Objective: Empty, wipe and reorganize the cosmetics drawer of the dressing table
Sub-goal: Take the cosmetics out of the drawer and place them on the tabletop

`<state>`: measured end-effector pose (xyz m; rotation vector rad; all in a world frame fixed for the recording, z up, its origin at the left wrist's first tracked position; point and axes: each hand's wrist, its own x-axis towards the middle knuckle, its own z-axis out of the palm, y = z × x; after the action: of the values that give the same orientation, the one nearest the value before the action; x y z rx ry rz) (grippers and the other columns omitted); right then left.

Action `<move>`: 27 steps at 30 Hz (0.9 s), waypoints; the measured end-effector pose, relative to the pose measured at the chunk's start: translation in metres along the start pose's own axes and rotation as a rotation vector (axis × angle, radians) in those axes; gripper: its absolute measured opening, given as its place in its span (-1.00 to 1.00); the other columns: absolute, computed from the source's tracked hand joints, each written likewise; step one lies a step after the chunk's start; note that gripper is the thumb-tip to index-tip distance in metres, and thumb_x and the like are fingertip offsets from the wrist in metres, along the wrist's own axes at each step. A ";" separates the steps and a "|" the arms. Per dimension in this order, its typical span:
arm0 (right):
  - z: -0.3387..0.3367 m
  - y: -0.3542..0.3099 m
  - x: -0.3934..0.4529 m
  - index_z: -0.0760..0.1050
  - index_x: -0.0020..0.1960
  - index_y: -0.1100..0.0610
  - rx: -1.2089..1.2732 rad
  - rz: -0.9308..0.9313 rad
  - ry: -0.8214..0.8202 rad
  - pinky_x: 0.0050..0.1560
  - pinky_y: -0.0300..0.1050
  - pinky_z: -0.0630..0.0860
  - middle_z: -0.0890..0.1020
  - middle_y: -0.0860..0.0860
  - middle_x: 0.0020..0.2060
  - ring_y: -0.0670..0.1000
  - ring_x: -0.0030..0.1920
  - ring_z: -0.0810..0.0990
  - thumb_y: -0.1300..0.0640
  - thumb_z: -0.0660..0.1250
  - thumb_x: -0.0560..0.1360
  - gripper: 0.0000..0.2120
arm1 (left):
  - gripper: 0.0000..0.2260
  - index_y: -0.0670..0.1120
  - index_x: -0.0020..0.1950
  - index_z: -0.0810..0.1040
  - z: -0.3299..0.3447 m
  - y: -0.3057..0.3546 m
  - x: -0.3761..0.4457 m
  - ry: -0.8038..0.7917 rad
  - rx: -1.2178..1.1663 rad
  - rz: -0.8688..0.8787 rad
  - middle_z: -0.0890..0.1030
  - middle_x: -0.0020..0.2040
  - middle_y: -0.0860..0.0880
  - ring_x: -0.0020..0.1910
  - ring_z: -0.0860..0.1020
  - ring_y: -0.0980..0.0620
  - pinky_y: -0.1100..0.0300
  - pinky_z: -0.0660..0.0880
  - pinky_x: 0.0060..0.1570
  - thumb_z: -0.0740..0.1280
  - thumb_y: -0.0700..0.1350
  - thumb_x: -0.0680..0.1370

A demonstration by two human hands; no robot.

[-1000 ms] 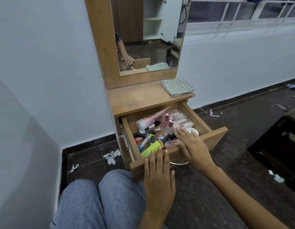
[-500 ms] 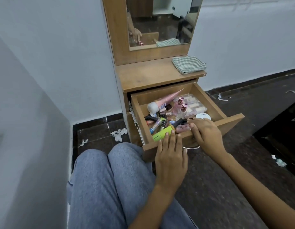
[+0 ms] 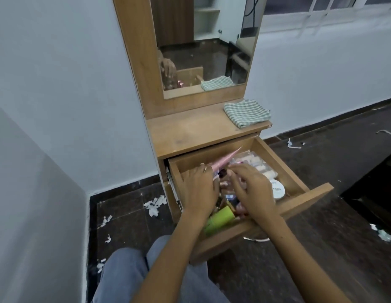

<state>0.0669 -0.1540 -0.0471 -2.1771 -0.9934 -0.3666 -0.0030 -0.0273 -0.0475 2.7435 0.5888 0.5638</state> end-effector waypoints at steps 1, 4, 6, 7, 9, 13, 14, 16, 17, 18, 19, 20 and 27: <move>0.007 0.000 0.006 0.61 0.04 0.11 0.008 0.013 0.004 -0.07 -0.06 0.57 0.67 -0.02 -0.02 -0.04 -0.02 0.61 0.03 0.19 0.57 -0.74 | -0.77 -0.11 0.11 0.60 0.004 -0.003 0.009 -0.031 0.048 0.012 0.64 -0.01 -0.09 -0.01 0.58 -0.08 0.05 0.43 0.01 0.36 -0.07 0.49; 0.018 0.001 0.013 0.60 0.05 0.09 0.005 0.035 0.033 -0.03 -0.10 0.54 0.65 -0.04 0.00 -0.03 0.02 0.59 0.05 0.22 0.55 -0.78 | -0.75 -0.09 0.07 0.59 0.012 -0.007 0.026 -0.119 0.175 0.042 0.64 -0.08 -0.07 -0.07 0.56 -0.08 0.06 0.39 -0.03 0.40 -0.01 0.46; 0.019 0.002 0.012 0.59 0.05 0.09 0.011 0.041 0.030 0.00 -0.12 0.54 0.65 -0.04 0.00 -0.03 0.00 0.60 0.08 0.25 0.55 -0.82 | -0.79 -0.09 -0.12 0.63 0.014 -0.008 0.030 -0.141 0.232 0.033 0.63 -0.25 -0.05 -0.20 0.55 -0.06 0.09 0.39 -0.15 0.52 -0.05 0.32; 0.021 0.003 0.012 0.59 0.05 0.09 0.005 0.044 0.016 0.02 -0.12 0.53 0.65 -0.04 -0.01 -0.04 -0.01 0.60 0.09 0.26 0.54 -0.83 | -0.79 -0.09 -0.26 0.61 0.016 -0.009 0.031 -0.143 0.253 0.016 0.60 -0.35 -0.05 -0.29 0.53 -0.05 0.11 0.40 -0.23 0.58 -0.09 0.22; 0.023 0.004 0.012 0.59 0.03 0.08 -0.020 0.053 -0.020 -0.04 -0.09 0.55 0.66 -0.05 -0.04 -0.05 -0.05 0.61 0.08 0.26 0.53 -0.83 | -0.73 -0.09 -0.45 0.52 0.020 -0.013 0.033 -0.096 0.253 0.007 0.53 -0.50 -0.04 -0.41 0.49 -0.04 0.15 0.38 -0.32 0.62 -0.15 0.09; 0.025 0.005 0.013 0.57 -0.14 0.04 -0.014 0.112 -0.030 -0.26 -0.05 0.52 0.64 -0.09 -0.26 -0.08 -0.26 0.59 -0.04 0.21 0.55 -0.76 | -0.80 -0.10 -0.37 0.57 0.021 -0.014 0.027 -0.028 0.162 -0.022 0.55 -0.43 -0.04 -0.36 0.47 -0.02 0.12 0.34 -0.27 0.57 -0.13 0.19; 0.024 0.004 0.013 0.56 -0.20 0.03 0.023 0.158 -0.020 -0.30 -0.08 0.51 0.62 -0.09 -0.35 -0.12 -0.33 0.57 -0.10 0.19 0.57 -0.69 | -0.82 -0.10 -0.25 0.61 0.021 -0.014 0.022 -0.008 0.110 -0.026 0.59 -0.34 -0.03 -0.30 0.48 0.00 0.14 0.34 -0.23 0.55 -0.10 0.26; 0.020 0.001 0.014 0.52 -0.32 0.01 0.083 0.259 0.007 -0.35 -0.29 0.44 0.54 -0.11 -0.49 -0.17 -0.43 0.52 -0.19 0.18 0.56 -0.60 | -0.71 -0.09 -0.02 0.63 0.015 -0.012 0.011 0.081 -0.010 -0.052 0.63 -0.20 0.00 -0.22 0.49 0.03 0.22 0.30 -0.18 0.54 -0.07 0.31; 0.017 -0.002 0.015 0.52 -0.33 0.01 0.122 0.302 0.021 -0.34 -0.38 0.40 0.53 -0.13 -0.51 -0.19 -0.42 0.53 -0.21 0.21 0.53 -0.60 | -0.65 -0.09 0.03 0.62 0.012 -0.011 0.006 0.136 -0.060 -0.072 0.64 -0.16 0.00 -0.20 0.51 0.04 0.25 0.27 -0.14 0.55 -0.06 0.30; 0.016 -0.006 0.016 0.56 -0.31 0.02 0.195 0.358 0.028 -0.31 -0.42 0.41 0.56 -0.14 -0.48 -0.23 -0.38 0.56 -0.22 0.25 0.50 -0.62 | -0.61 -0.10 0.06 0.62 0.009 -0.010 0.001 0.190 -0.093 -0.083 0.65 -0.13 0.01 -0.17 0.53 0.04 0.28 0.24 -0.10 0.56 -0.05 0.28; 0.016 -0.011 0.016 0.60 -0.25 0.05 0.294 0.413 0.036 -0.26 -0.41 0.46 0.62 -0.14 -0.42 -0.25 -0.33 0.60 -0.21 0.31 0.47 -0.66 | -0.60 -0.10 0.07 0.61 0.006 -0.009 -0.003 0.238 -0.121 -0.088 0.65 -0.10 0.00 -0.14 0.54 0.04 0.31 0.21 -0.06 0.56 -0.03 0.28; 0.018 -0.016 0.018 0.62 -0.19 0.07 0.390 0.461 0.042 -0.22 -0.32 0.53 0.66 -0.13 -0.36 -0.24 -0.28 0.63 -0.18 0.37 0.44 -0.69 | -0.61 -0.11 0.08 0.61 0.003 -0.009 -0.005 0.278 -0.154 -0.085 0.64 -0.07 0.00 -0.10 0.54 0.03 0.33 0.18 -0.04 0.54 -0.01 0.31; 0.025 -0.044 0.031 0.59 0.03 0.09 0.691 0.482 0.018 -0.14 -0.20 0.63 0.70 -0.07 -0.16 -0.14 -0.10 0.68 0.02 0.52 0.35 -0.70 | -0.65 -0.10 0.14 0.47 -0.019 -0.018 -0.007 0.269 -0.443 -0.032 0.50 0.09 0.01 0.05 0.49 0.06 0.20 0.45 -0.01 0.48 -0.05 0.43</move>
<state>0.0541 -0.0996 -0.0278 -1.6838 -0.4517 0.1705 -0.0226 -0.0111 -0.0388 2.2565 0.4932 0.9391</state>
